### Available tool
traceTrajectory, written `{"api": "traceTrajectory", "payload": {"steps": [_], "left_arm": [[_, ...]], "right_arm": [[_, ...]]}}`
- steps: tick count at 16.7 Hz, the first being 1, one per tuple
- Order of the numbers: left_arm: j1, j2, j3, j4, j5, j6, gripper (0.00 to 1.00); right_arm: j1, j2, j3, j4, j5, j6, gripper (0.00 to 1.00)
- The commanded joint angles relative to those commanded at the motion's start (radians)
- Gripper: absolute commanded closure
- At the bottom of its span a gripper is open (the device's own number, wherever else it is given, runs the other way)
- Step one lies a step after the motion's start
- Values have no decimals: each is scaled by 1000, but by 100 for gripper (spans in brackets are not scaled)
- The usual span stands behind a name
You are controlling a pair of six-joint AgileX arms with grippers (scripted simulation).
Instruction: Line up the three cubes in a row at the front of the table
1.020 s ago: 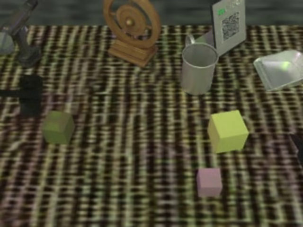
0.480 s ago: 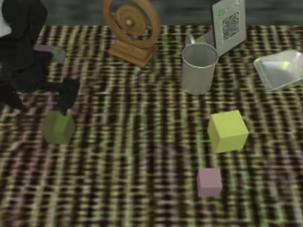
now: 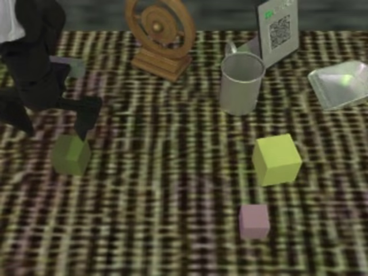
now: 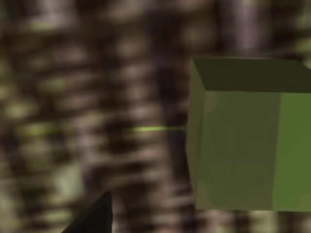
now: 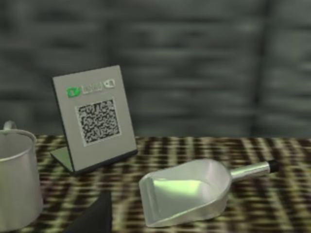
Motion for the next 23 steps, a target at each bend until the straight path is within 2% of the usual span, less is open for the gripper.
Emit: {"api": "traceTrajectory", "payload": {"steps": [3, 9, 14, 23], "left_arm": [[-3, 19, -26, 40, 0, 3, 0], [-4, 129, -146, 279, 1, 3, 0], [-4, 144, -159, 302, 1, 3, 0], [-4, 144, -159, 302, 1, 3, 68]], "right_arm": [[0, 0, 0, 0, 0, 0, 0], [0, 0, 0, 0, 0, 0, 0], [0, 0, 0, 0, 0, 0, 0], [0, 0, 0, 0, 0, 0, 0]]}}
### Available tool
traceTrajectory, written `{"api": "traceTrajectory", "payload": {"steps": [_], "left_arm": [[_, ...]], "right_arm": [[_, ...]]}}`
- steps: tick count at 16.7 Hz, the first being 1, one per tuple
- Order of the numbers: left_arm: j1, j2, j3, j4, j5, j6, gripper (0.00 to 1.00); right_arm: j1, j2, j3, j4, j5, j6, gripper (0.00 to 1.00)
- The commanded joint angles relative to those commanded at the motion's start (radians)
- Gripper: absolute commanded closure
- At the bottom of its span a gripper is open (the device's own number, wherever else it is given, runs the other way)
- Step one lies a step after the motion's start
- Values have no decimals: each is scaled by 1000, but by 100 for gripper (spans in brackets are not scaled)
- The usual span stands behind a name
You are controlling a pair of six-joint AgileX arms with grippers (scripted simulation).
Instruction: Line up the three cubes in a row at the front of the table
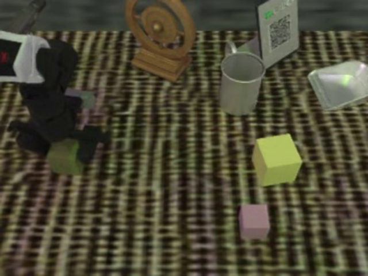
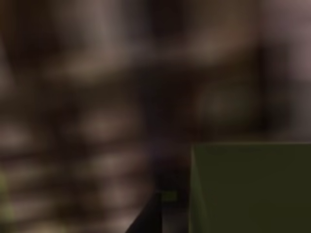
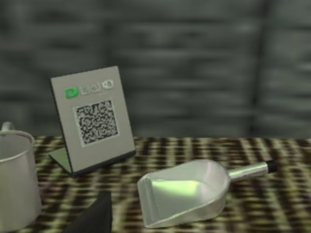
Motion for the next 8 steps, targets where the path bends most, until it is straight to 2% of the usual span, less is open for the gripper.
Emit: {"api": "traceTrajectory", "payload": {"steps": [4, 8], "left_arm": [[0, 0, 0, 0, 0, 0, 98], [0, 0, 0, 0, 0, 0, 100]], "right_arm": [[0, 0, 0, 0, 0, 0, 0], [0, 0, 0, 0, 0, 0, 0]]}}
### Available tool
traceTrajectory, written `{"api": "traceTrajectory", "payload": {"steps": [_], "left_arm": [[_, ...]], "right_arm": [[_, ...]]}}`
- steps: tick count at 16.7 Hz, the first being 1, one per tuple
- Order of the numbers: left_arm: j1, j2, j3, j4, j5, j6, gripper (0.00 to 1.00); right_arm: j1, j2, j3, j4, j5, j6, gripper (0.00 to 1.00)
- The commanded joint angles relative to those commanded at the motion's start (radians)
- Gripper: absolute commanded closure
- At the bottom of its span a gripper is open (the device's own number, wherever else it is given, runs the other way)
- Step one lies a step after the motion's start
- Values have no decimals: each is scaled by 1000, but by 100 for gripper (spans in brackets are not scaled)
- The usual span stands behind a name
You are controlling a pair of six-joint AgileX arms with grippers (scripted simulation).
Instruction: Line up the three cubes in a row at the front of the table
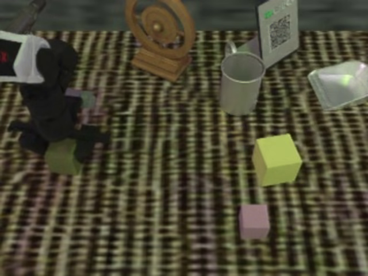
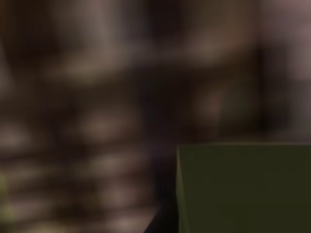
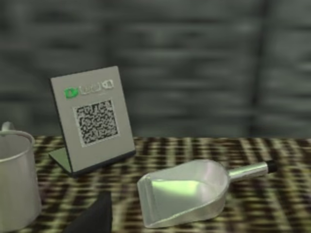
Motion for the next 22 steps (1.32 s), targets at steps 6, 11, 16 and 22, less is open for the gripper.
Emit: {"api": "traceTrajectory", "payload": {"steps": [6, 11, 16, 22], "left_arm": [[1, -25, 10, -12, 0, 0, 100], [13, -88, 89, -164, 0, -2, 100], [20, -135, 134, -246, -1, -3, 100], [-51, -116, 154, -258, -3, -71, 100]], "right_arm": [[0, 0, 0, 0, 0, 0, 0], [0, 0, 0, 0, 0, 0, 0], [0, 0, 0, 0, 0, 0, 0], [0, 0, 0, 0, 0, 0, 0]]}}
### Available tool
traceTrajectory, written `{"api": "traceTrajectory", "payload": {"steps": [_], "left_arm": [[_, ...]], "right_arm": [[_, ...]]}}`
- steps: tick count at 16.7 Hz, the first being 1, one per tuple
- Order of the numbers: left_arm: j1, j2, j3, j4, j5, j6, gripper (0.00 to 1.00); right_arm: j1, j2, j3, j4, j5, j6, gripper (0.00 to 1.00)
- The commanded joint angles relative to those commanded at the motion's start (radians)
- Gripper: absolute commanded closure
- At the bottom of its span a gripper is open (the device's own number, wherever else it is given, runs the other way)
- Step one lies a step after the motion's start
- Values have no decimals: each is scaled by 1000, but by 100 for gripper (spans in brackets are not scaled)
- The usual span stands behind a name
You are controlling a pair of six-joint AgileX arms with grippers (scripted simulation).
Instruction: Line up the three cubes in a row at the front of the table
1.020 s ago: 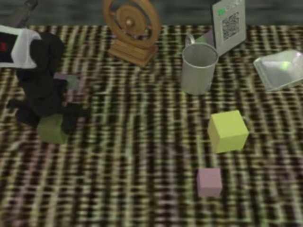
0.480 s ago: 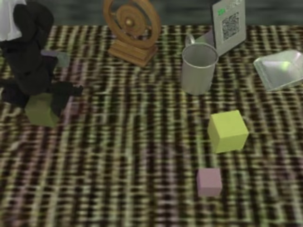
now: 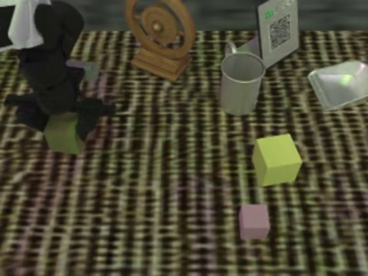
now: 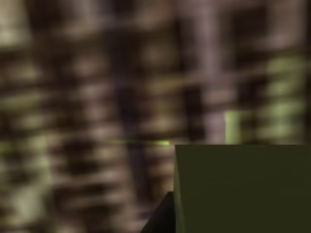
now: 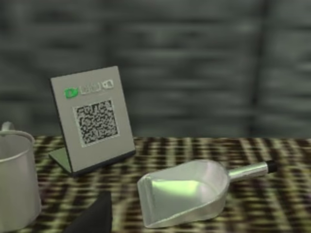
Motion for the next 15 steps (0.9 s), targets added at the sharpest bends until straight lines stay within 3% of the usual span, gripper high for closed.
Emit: {"api": "traceTrajectory", "payload": {"steps": [4, 10, 13, 15], "left_arm": [[-183, 21, 44, -33, -5, -226, 100], [-518, 36, 99, -83, -11, -675, 100], [-634, 24, 113, -91, -15, -806, 100], [-667, 18, 116, -91, -17, -839, 100]], "right_arm": [[0, 0, 0, 0, 0, 0, 0], [0, 0, 0, 0, 0, 0, 0], [0, 0, 0, 0, 0, 0, 0], [0, 0, 0, 0, 0, 0, 0]]}}
